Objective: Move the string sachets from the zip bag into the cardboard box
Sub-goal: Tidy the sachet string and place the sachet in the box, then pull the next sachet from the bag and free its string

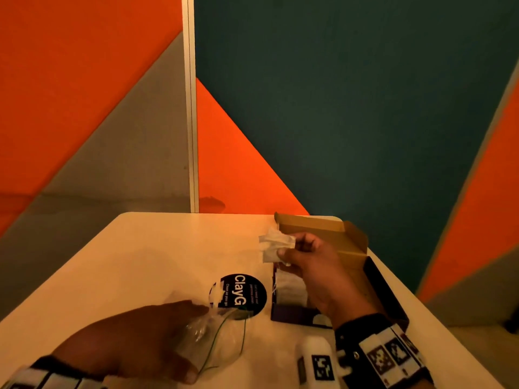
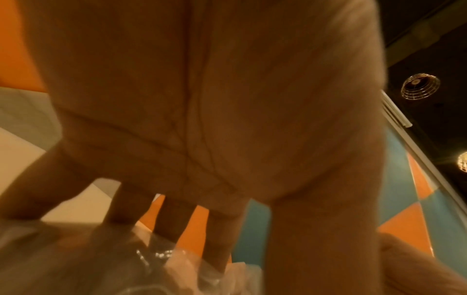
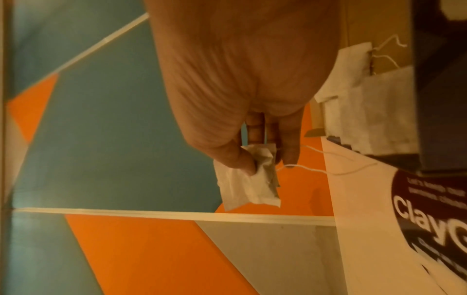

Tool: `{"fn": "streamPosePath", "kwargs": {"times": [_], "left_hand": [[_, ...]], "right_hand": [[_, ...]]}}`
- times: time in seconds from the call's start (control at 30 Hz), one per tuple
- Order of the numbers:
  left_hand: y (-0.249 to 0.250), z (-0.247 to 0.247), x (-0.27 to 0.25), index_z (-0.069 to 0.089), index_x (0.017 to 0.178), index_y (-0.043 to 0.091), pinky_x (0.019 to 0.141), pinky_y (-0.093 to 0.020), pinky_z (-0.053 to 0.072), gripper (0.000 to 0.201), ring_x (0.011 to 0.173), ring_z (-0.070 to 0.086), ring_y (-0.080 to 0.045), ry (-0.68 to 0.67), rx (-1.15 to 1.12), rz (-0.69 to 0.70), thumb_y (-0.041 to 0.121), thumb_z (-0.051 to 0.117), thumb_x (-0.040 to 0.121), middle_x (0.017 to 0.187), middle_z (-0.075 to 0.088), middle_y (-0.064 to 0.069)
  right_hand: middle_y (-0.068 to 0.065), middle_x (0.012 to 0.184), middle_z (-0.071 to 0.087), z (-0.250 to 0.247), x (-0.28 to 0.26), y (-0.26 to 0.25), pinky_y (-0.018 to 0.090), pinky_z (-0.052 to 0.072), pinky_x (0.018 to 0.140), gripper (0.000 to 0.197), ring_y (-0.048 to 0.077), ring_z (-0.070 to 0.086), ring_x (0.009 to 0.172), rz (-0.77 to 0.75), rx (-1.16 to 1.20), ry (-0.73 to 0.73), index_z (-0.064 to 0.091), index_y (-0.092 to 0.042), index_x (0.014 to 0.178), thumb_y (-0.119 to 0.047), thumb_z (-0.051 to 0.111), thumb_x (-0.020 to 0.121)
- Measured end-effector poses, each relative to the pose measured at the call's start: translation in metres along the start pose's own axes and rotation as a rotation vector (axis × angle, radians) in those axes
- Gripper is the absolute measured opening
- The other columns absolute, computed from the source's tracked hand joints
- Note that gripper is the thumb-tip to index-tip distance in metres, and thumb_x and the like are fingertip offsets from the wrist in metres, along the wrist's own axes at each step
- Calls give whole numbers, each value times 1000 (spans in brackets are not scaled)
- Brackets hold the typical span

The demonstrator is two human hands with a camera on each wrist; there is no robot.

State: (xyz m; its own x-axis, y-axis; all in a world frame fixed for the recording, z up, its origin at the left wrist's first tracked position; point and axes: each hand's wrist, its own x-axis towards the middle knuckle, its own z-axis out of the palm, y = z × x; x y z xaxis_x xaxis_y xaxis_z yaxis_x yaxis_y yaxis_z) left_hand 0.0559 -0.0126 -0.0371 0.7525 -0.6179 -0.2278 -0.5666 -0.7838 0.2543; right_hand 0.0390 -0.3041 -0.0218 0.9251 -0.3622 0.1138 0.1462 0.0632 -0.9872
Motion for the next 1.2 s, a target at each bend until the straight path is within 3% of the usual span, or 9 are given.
{"fn": "streamPosePath", "kwargs": {"times": [0.1, 0.23, 0.37, 0.57, 0.63, 0.73, 0.93, 1.2], "left_hand": [[-12, 14, 19, 31, 117, 78, 101, -22, 46, 72, 114, 49, 12, 57, -22, -21, 76, 68, 55, 128, 47, 40], [-4, 3, 17, 47, 128, 58, 100, -21, 45, 69, 112, 53, 6, 65, -56, -25, 63, 72, 63, 127, 54, 31], [-2, -1, 17, 52, 133, 43, 102, -23, 45, 62, 117, 56, -4, 53, -59, -26, 47, 75, 75, 131, 57, 19], [-6, 0, 19, 46, 138, 43, 106, -24, 39, 73, 126, 47, -6, -3, -37, 2, 48, 79, 72, 139, 47, 19], [-8, 1, 21, 45, 138, 44, 107, -26, 39, 77, 125, 47, -8, -21, -62, 19, 45, 81, 71, 139, 47, 17], [-10, 2, 21, 43, 139, 43, 106, -29, 40, 80, 123, 47, -9, -24, -79, 40, 46, 83, 69, 137, 47, 17], [-11, 4, 24, 43, 138, 42, 106, -30, 41, 79, 122, 48, -9, 3, -57, 51, 51, 80, 70, 136, 48, 15], [-12, 4, 25, 47, 135, 42, 102, -28, 43, 75, 118, 50, -8, 21, -68, 48, 52, 80, 68, 132, 50, 15]], "right_hand": [[7, 89, 76, -21, 3, -11, 39, 59, 72, 16, 25, 69, 84, -10, -105, 120, 70, -15, 93, 0, 70, 87], [9, 92, 77, -60, 8, -16, 29, 55, 60, 14, 18, 72, 73, 16, -155, 219, 70, -13, 96, -1, 69, 88], [13, 96, 75, -86, 25, 3, 33, 51, 71, 13, 22, 65, 79, 131, -332, 236, 68, -10, 100, -2, 69, 89], [10, 99, 79, -107, 44, 31, 52, 55, 96, 22, 32, 73, 98, 413, -543, 113, 77, -15, 103, -6, 75, 83], [9, 98, 79, -107, 48, 30, 51, 56, 96, 23, 31, 74, 97, 417, -618, 83, 76, -13, 104, -9, 77, 81], [8, 93, 78, -97, 51, 25, 39, 58, 79, 18, 27, 73, 89, 405, -698, 80, 75, -13, 101, -5, 75, 84], [6, 101, 75, -85, 57, 32, 42, 56, 81, 28, 26, 70, 94, 410, -681, 144, 70, -23, 104, -11, 80, 81], [9, 109, 73, -98, 53, 37, 54, 52, 99, 33, 32, 69, 101, 427, -563, 196, 67, -21, 111, -17, 80, 81]]}}
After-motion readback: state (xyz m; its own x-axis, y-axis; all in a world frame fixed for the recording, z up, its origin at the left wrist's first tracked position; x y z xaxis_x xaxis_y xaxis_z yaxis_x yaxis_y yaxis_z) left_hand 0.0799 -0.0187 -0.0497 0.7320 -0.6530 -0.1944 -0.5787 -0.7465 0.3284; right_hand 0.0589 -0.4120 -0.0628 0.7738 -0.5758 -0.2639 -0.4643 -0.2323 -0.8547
